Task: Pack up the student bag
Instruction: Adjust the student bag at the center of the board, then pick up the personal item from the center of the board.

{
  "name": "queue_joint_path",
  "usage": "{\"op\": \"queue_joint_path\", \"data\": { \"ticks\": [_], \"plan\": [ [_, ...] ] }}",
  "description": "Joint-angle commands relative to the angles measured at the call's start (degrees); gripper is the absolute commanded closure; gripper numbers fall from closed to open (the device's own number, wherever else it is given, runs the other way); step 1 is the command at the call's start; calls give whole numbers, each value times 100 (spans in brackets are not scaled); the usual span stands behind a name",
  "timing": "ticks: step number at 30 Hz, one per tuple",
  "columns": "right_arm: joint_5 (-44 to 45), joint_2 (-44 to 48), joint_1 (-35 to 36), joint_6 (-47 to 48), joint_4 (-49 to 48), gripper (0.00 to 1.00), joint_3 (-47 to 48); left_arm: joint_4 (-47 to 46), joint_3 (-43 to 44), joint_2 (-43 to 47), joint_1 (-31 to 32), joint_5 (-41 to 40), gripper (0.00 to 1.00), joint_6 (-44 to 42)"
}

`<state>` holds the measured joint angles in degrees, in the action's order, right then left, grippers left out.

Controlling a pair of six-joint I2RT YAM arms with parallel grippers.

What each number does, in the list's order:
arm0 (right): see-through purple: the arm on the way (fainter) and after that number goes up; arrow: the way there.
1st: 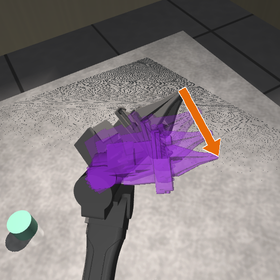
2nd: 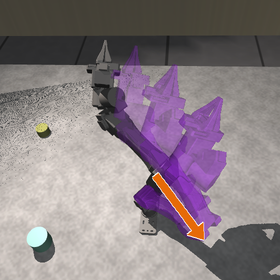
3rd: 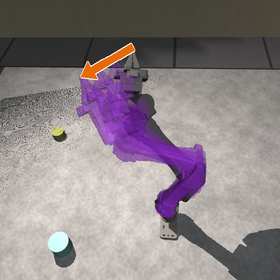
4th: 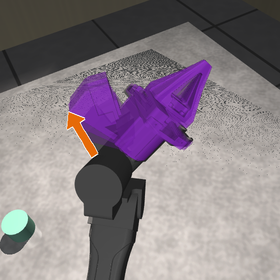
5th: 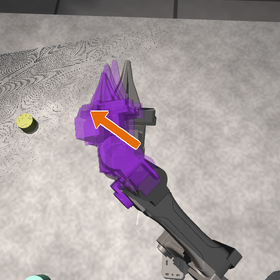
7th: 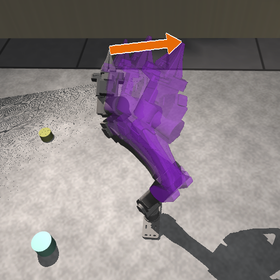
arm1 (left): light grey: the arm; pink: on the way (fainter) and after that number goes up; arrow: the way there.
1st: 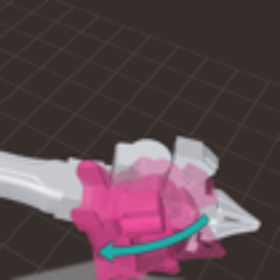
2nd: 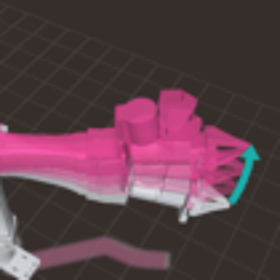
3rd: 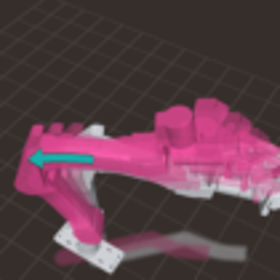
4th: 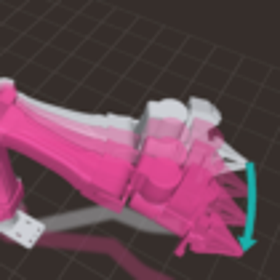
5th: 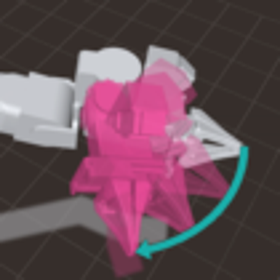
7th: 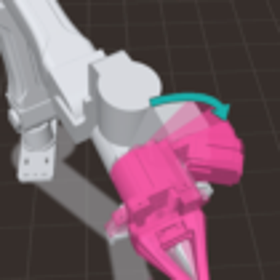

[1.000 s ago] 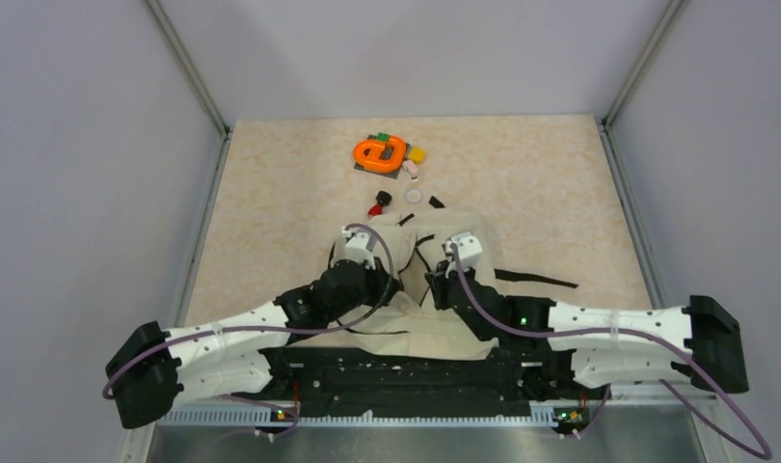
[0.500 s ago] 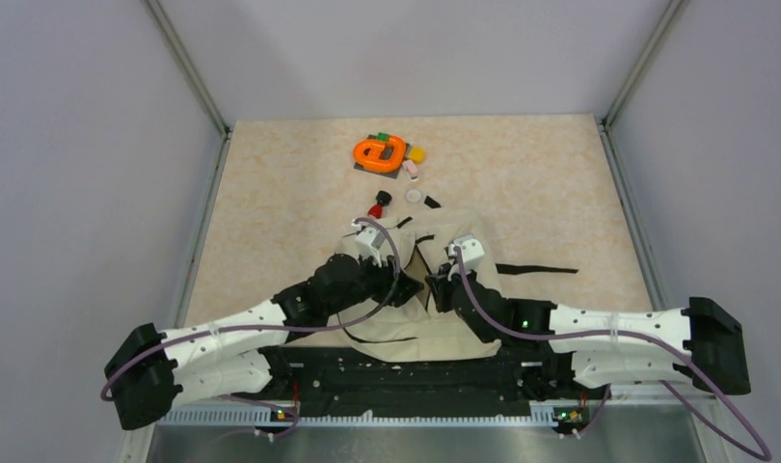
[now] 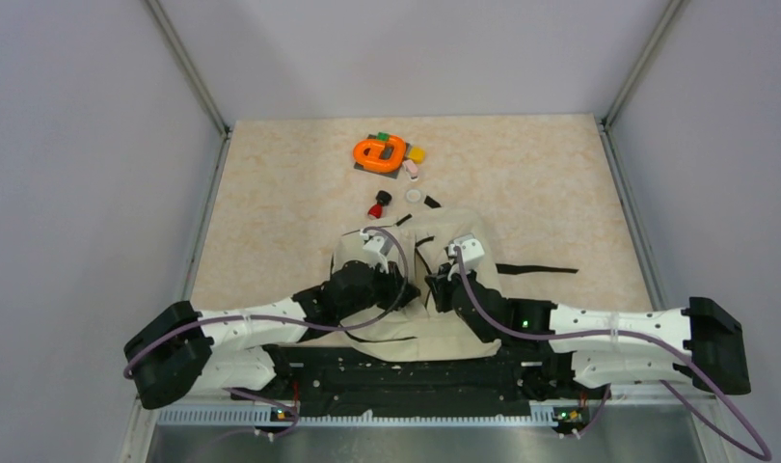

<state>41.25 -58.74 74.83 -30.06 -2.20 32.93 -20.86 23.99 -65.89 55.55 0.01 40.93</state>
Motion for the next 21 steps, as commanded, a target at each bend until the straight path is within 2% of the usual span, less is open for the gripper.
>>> {"op": "queue_joint_path", "data": {
  "ticks": [1, 5, 8, 12, 13, 17, 19, 21],
  "plan": [
    [5, 209, -7, -40, -509, 100, 84, 368, -100, -260, -8, -558, 84, 327],
    [70, 335, -10, -41, -608, 100, -33, 1068, -84, -354, -4, -796, 86, 367],
    [101, 364, -4, -9, -661, 100, -62, 1000, -82, -333, -5, -656, 85, 323],
    [124, 400, -9, 44, -677, 100, -70, 1214, 249, 61, -11, -792, 78, 74],
    [139, 417, -6, 54, -672, 100, -87, 1467, 435, 231, -9, -971, 71, 21],
    [197, 515, -5, 54, -674, 100, -178, 2425, 1247, 937, -34, -1799, 32, -647],
    [225, 568, -9, 54, -723, 100, -242, 2748, 1627, 1108, -178, -2062, 22, -1049],
    [248, 604, -7, 81, -780, 100, -289, 3086, 2071, 1038, -487, -1994, 18, -1422]
  ]
}}
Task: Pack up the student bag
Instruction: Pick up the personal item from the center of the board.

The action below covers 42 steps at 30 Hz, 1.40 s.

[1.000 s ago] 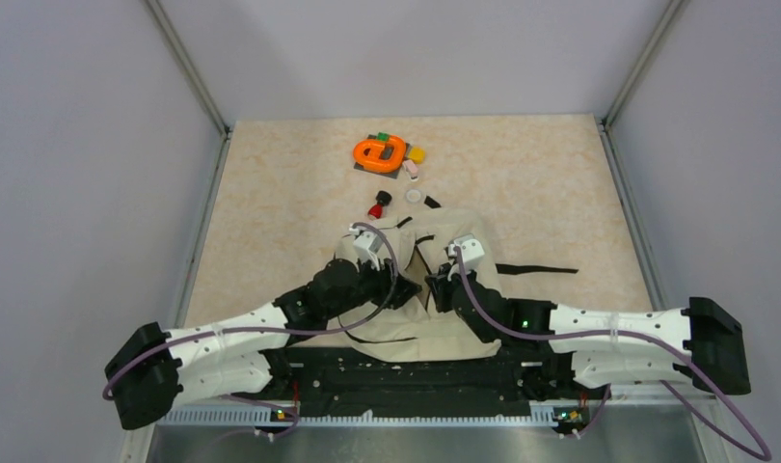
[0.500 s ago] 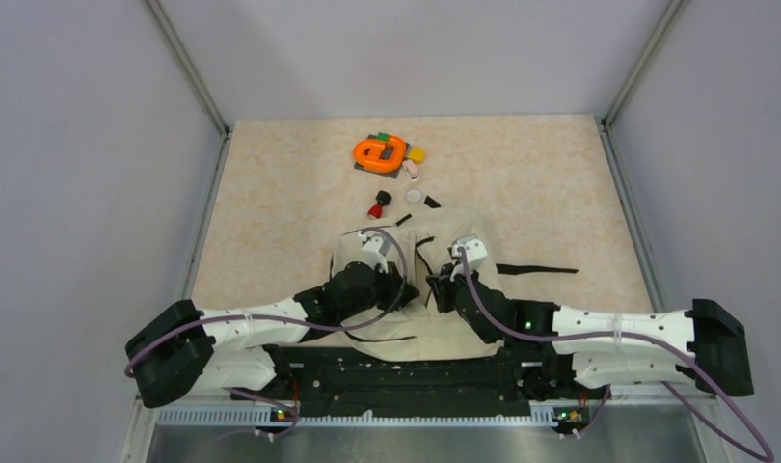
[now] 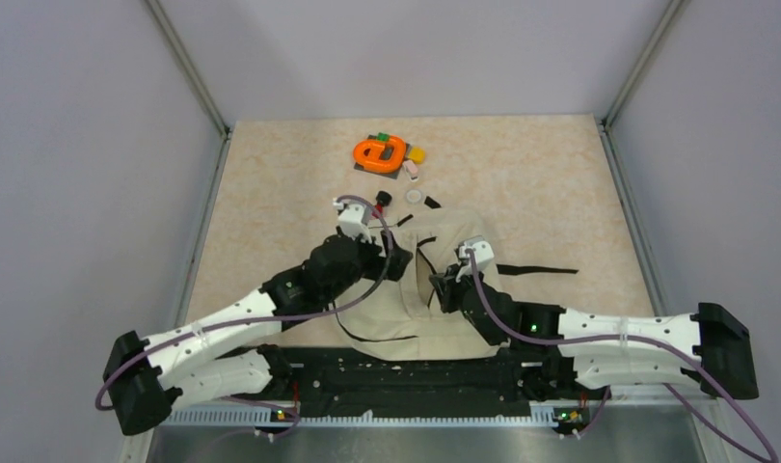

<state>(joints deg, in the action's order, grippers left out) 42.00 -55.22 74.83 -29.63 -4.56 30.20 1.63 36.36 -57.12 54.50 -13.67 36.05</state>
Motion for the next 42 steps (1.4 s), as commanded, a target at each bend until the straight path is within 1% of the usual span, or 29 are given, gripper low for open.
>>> {"op": "queue_joint_path", "data": {
  "ticks": [1, 4, 8, 11, 14, 16, 20, 24, 28, 30, 32, 37, 42],
  "plan": [
    [197, 256, -8, 57, -545, 100, -29, 1015, 1071, 36, -587, -544, 17, -1069],
    [252, 287, -11, 138, -554, 100, -43, 1309, 1655, -483, -1152, -254, 15, -1393],
    [335, 352, -12, 260, -667, 100, -121, 932, 2133, -1293, -1878, 411, 14, -1464],
    [370, 397, -5, 361, -728, 100, -179, 570, 2594, -2198, -2333, 692, 13, -1441],
    [408, 450, -7, 470, -740, 100, -204, 449, 3153, -3119, -2690, 924, 13, -1505],
    [454, 488, -3, 573, -740, 100, -198, 476, 3563, -3712, -2967, 1251, 13, -1355],
    [580, 494, -17, 750, -752, 100, -182, 254, 4208, -4691, -3294, 1841, 13, -1459],
    [640, 465, -30, 893, -757, 100, -133, 351, 4981, -5635, -3482, 2640, 13, -1973],
    [650, 435, -54, 933, -737, 100, -116, 671, 5541, -6249, -3508, 2985, 12, -2214],
    [670, 437, -67, 931, -717, 100, -111, 788, 5680, -6482, -3509, 3033, 12, -2261],
    [678, 454, -76, 911, -696, 100, -121, 890, 5716, -6622, -3496, 2818, 14, -2312],
    [630, 463, -126, 901, -743, 100, -156, 663, 5386, -6633, -3433, 2353, 14, -2331],
    [507, 384, -200, 875, -827, 100, -154, 767, 5399, -6725, -3212, 1609, 21, -2706]
  ]
}}
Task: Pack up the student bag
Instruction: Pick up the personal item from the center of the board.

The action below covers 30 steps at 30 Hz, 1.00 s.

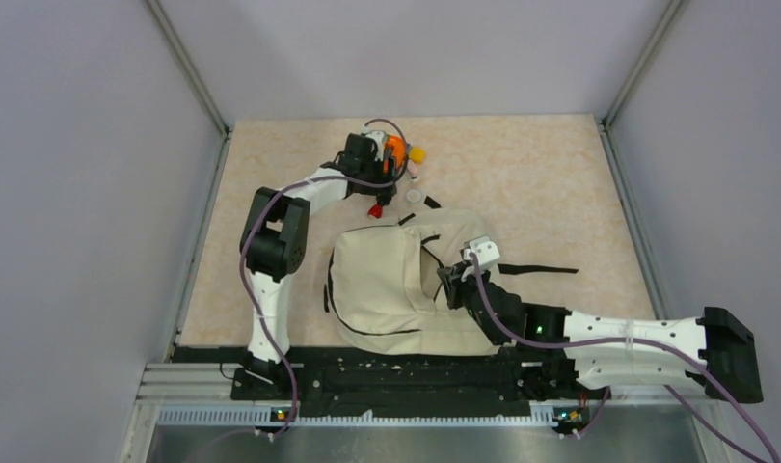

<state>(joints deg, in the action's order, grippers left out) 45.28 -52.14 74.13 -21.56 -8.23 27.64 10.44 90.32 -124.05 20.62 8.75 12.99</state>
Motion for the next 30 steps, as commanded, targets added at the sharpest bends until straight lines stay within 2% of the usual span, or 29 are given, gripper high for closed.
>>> {"op": "queue_joint_path", "data": {
  "ticks": [1, 6, 9, 13, 23, 30],
  "plan": [
    [164, 61, -141, 61, -461, 100, 106, -86, 10, -46, 215, -753, 25, -456],
    [146, 19, -161, -3, -436, 100, 102, -41, -115, -64, 288, -1109, 40, -581],
    [135, 27, -179, -15, -427, 100, 92, 42, -105, -65, 293, -1102, 54, -534],
    [147, 49, -187, -24, -417, 100, 96, 71, -198, 298, 293, -1237, 64, -316],
    [242, 72, -188, 40, -331, 100, 161, -790, -1110, 2306, 293, -1072, 64, -128],
    [246, 116, -190, 143, -396, 100, 170, -894, -1918, 3771, 408, -424, 64, 144]
  ]
}}
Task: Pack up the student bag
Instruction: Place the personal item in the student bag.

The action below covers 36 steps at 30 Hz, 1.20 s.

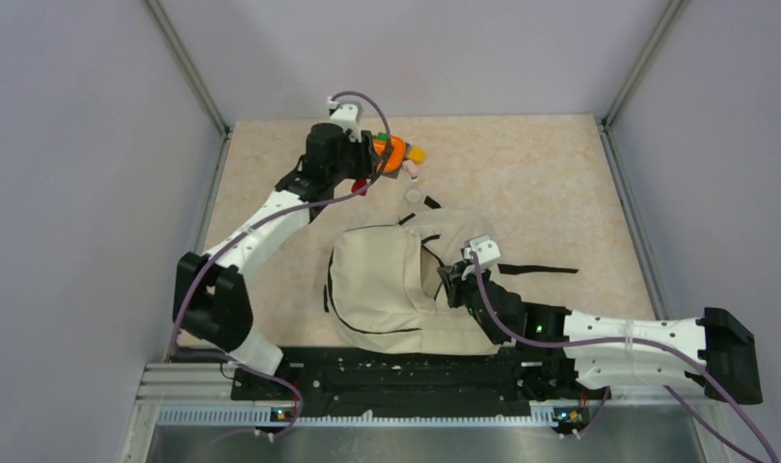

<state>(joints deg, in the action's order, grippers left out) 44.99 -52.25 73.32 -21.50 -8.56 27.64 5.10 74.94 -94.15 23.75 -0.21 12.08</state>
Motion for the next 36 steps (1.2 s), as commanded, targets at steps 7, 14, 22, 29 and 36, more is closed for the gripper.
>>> {"op": "queue_joint_path", "data": {
  "ticks": [7, 14, 22, 29, 36],
  "plan": [
    [283, 187, -116, 219, -489, 100, 168, 30, -1621, 2233, 789, 933, 64, 831],
    [300, 204, -112, 407, -618, 100, 211, -710, -3052, 3160, 1371, 1521, 64, 2710],
    [153, 167, -116, 512, -744, 100, 273, -2050, -4000, 3082, 1773, 1374, 65, 4418],
    [-36, 171, -115, 436, -717, 100, 277, -3265, -4120, 2664, 2143, 545, 65, 4784],
    [-164, 164, -116, 400, -773, 100, 301, -3954, -4240, 2136, 2475, -495, 66, 4799]
  ]
}}
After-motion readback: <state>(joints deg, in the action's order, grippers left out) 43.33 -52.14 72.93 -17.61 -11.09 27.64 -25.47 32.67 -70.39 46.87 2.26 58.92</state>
